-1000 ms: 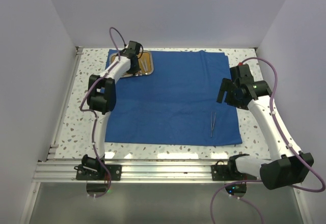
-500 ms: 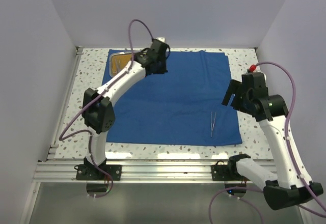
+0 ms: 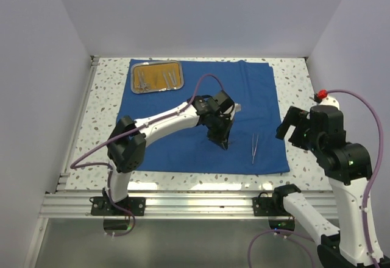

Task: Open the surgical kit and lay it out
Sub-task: Place the medical item in the surgical kit.

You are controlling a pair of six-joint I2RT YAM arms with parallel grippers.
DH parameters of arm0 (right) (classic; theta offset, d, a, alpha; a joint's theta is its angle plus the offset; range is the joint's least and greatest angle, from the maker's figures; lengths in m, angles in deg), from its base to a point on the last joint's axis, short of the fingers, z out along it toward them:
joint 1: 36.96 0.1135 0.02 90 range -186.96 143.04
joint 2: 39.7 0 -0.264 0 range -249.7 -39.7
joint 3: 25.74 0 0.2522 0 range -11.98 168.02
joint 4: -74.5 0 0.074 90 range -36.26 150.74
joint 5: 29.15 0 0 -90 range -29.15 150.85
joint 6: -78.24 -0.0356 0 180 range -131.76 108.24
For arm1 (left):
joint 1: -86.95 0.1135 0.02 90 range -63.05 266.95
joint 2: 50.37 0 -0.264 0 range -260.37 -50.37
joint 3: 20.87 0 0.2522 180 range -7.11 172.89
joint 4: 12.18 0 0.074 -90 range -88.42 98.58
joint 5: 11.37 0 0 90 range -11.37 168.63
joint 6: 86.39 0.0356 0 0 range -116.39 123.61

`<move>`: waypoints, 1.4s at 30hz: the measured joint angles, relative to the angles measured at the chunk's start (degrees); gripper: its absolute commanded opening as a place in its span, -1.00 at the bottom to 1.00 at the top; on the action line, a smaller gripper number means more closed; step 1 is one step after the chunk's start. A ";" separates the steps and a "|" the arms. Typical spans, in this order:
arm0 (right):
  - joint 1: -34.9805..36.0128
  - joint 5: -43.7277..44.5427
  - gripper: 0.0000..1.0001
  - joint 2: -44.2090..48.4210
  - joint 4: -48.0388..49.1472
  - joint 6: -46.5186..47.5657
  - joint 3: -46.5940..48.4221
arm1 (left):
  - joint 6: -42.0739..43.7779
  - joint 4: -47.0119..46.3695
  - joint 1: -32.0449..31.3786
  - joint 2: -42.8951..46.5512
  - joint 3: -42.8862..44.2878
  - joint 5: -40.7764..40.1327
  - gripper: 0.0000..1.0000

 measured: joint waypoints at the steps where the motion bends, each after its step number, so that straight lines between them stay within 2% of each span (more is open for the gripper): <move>1: 0.20 -0.44 0.80 0.50 -0.09 0.11 -0.02 | -0.44 0.31 -0.39 0.33 0.02 1.73 -1.00; 3: 0.90 -2.45 0.79 1.53 0.46 0.94 -0.33 | -1.64 1.18 -1.46 1.57 0.24 6.01 -1.00; 7: 6.40 -14.01 0.77 3.48 4.52 6.03 -1.66 | -5.90 2.67 -1.86 5.88 2.38 13.66 -1.00; 13: 14.84 -28.98 0.77 4.44 10.10 13.66 -1.33 | -13.79 1.36 -0.11 17.59 2.40 23.54 -1.00; 17: 18.29 -37.57 0.75 3.74 12.70 15.80 -1.33 | -18.32 0.85 0.52 23.21 1.68 27.85 -1.00; 20: 21.40 -40.70 0.75 2.69 13.92 17.16 -0.92 | -21.14 0.70 0.57 25.42 0.76 30.18 -1.00; 32: 35.50 -36.85 0.77 -3.72 12.63 23.45 6.84 | -25.70 2.51 0.50 27.36 -1.38 36.02 -1.00; 42: 47.08 -26.38 0.79 -5.53 9.03 28.22 11.30 | -25.99 6.25 0.50 27.52 -0.22 36.26 -1.00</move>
